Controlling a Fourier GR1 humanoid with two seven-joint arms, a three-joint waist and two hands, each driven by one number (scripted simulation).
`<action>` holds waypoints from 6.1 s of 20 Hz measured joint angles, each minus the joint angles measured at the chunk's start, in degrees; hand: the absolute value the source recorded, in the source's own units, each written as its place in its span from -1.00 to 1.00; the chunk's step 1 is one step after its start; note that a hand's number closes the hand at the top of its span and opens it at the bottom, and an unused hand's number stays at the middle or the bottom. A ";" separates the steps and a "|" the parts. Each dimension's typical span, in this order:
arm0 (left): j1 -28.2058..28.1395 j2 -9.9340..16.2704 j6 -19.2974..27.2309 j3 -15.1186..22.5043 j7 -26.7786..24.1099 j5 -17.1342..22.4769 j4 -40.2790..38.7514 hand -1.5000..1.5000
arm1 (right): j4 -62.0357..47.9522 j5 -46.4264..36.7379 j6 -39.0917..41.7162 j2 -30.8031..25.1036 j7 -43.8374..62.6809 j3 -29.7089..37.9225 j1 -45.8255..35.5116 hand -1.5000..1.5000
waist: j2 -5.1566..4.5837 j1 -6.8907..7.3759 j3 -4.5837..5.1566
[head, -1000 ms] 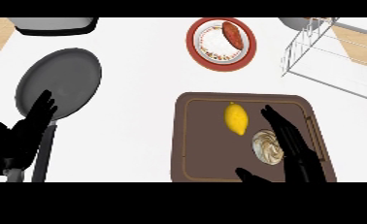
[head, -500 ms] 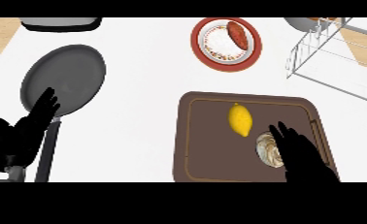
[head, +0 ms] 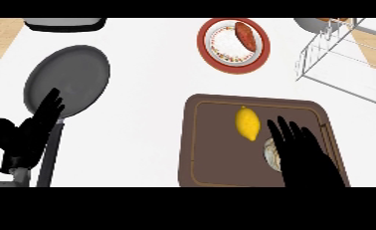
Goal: Pick the cupcake from the tray and place it in the tiered shelf
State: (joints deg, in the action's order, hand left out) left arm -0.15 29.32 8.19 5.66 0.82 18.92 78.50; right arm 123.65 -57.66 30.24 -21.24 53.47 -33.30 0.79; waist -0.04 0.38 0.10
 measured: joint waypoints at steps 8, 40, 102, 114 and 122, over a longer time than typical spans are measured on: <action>-0.14 -1.81 -0.60 -1.34 1.70 -1.50 0.92 0.00 | -7.03 -0.37 4.86 2.69 -2.94 5.25 -4.34 -1.00 | 0.03 -0.13 -0.09; -1.13 -8.95 -7.42 -10.09 4.30 -10.57 3.55 0.00 | -24.96 -11.07 -6.49 5.19 -21.62 12.32 -3.02 1.00 | 0.55 -0.24 0.49; -0.57 -12.10 -12.26 -14.71 4.88 -14.37 3.34 0.00 | -25.82 38.24 0.20 -33.51 -13.46 60.89 -38.05 1.00 | -0.11 0.40 -0.07; 0.25 -11.99 -13.60 -16.20 4.62 -14.51 2.46 0.00 | -47.81 28.92 -10.72 -33.00 -26.35 54.21 -44.26 1.00 | -0.14 0.52 -0.08; 0.56 -12.53 -13.74 -16.09 4.83 -15.20 2.53 0.00 | -62.62 24.20 -19.44 -30.91 -30.17 53.79 -47.29 -1.00 | -0.26 0.75 -0.10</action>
State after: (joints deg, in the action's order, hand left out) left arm 0.42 16.79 -5.56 -10.44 5.65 3.72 81.03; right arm 61.03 -33.47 10.80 -52.15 23.30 20.49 -46.50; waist -0.29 1.13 0.00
